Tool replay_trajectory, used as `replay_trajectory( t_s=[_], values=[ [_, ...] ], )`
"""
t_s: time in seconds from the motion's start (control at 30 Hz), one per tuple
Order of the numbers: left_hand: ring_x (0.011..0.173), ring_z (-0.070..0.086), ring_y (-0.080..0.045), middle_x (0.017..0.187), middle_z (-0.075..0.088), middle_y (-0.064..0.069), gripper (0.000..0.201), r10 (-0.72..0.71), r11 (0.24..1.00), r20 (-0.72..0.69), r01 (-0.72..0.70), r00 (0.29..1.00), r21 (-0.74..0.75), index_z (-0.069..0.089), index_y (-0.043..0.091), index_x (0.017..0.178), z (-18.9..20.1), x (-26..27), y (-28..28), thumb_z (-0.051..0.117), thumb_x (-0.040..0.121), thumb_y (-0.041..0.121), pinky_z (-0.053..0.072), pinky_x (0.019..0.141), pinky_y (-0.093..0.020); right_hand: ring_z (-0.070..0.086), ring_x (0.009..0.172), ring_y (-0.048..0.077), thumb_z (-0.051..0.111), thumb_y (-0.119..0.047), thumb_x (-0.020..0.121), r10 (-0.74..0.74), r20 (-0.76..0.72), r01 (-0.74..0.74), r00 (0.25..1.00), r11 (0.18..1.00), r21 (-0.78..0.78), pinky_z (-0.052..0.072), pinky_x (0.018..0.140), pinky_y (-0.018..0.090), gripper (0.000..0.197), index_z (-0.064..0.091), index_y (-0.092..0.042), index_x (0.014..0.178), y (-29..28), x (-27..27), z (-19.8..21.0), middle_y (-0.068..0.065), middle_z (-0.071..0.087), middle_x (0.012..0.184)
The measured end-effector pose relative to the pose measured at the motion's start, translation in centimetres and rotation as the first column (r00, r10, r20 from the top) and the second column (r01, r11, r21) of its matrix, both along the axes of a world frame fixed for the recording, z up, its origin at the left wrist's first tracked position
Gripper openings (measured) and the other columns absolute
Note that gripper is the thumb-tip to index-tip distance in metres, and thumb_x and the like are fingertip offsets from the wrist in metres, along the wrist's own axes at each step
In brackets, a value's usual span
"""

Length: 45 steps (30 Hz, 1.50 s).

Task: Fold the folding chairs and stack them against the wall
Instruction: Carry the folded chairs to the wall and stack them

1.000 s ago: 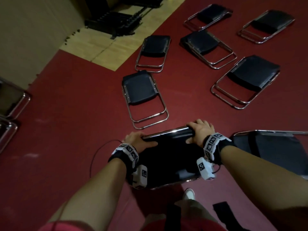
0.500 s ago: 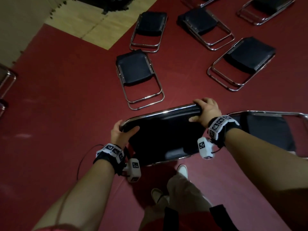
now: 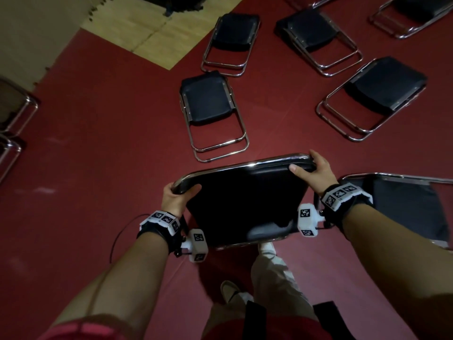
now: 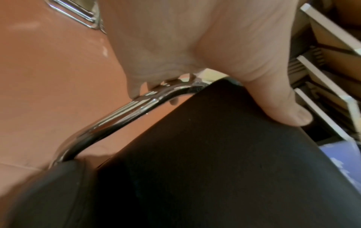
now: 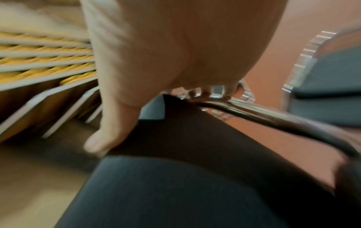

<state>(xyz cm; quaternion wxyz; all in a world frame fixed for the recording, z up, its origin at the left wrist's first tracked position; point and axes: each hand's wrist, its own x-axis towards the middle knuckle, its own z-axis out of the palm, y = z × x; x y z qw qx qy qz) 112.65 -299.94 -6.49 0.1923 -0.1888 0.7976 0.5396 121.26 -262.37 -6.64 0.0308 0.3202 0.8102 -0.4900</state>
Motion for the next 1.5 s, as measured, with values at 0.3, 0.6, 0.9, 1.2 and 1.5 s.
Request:
replay_trajectory(
  t_s=[0.3, 0.6, 0.9, 1.2, 1.5],
  values=[
    [0.094, 0.058, -0.013, 0.105, 0.062, 0.002, 0.058, 0.096, 0.995, -0.016, -0.097, 0.995, -0.023, 0.052, 0.013, 0.124, -0.2, -4.7, 2.3, 0.085, 0.078, 0.027, 0.040, 0.080, -0.020, 0.054, 0.126, 0.020, 0.084, -0.075, 0.045, -0.140, 0.017, 0.141, 0.990, 0.978, -0.151, 0.044, 0.109, 0.038, 0.109, 0.049, -0.028, 0.137, 2.5, -4.9, -2.0, 0.002, 0.052, 0.142],
    [0.084, 0.063, -0.008, 0.093, 0.066, 0.005, 0.045, 0.142, 0.990, 0.004, -0.142, 0.990, -0.007, 0.059, 0.011, 0.112, -1.3, -7.5, 0.8, 0.084, 0.079, 0.027, 0.043, 0.063, -0.012, 0.059, 0.107, 0.015, 0.087, -0.025, 0.073, -0.156, -0.017, 0.147, 0.988, 0.954, -0.260, 0.043, 0.076, 0.014, 0.078, 0.046, -0.015, 0.138, 0.9, -10.1, -1.7, 0.003, 0.060, 0.125],
    [0.091, 0.065, -0.017, 0.107, 0.067, -0.003, 0.064, 0.248, 0.965, 0.056, -0.251, 0.967, 0.072, 0.056, 0.014, 0.125, -3.3, -11.0, -6.2, 0.088, 0.073, 0.033, 0.050, 0.075, -0.028, 0.056, 0.121, 0.018, 0.088, -0.034, 0.070, -0.137, -0.029, 0.132, 0.990, 0.982, -0.132, 0.043, 0.097, 0.025, 0.088, 0.046, -0.015, 0.145, -6.2, -15.4, 0.0, 0.003, 0.058, 0.135],
    [0.108, 0.065, -0.028, 0.120, 0.068, -0.007, 0.106, 0.355, 0.922, 0.120, -0.368, 0.927, 0.121, 0.061, 0.012, 0.129, -6.0, -13.9, -23.1, 0.088, 0.043, 0.068, 0.053, 0.090, -0.038, 0.056, 0.110, 0.010, 0.091, -0.041, 0.063, 0.012, -0.035, -0.009, 0.999, 0.996, 0.085, 0.044, 0.098, 0.025, 0.092, 0.050, -0.015, 0.141, -23.3, -23.7, 1.6, -0.004, 0.061, 0.118],
    [0.100, 0.063, -0.023, 0.110, 0.065, -0.003, 0.064, 0.536, 0.837, 0.079, -0.541, 0.841, 0.081, 0.060, 0.011, 0.128, -2.0, -13.4, -38.2, 0.088, 0.073, 0.028, 0.047, 0.073, -0.025, 0.065, 0.110, 0.019, 0.087, -0.067, 0.038, 0.198, -0.037, -0.192, 0.979, 0.973, 0.126, 0.050, 0.103, 0.038, 0.104, 0.062, -0.020, 0.128, -38.4, -29.2, 4.2, 0.002, 0.070, 0.118]
  ],
)
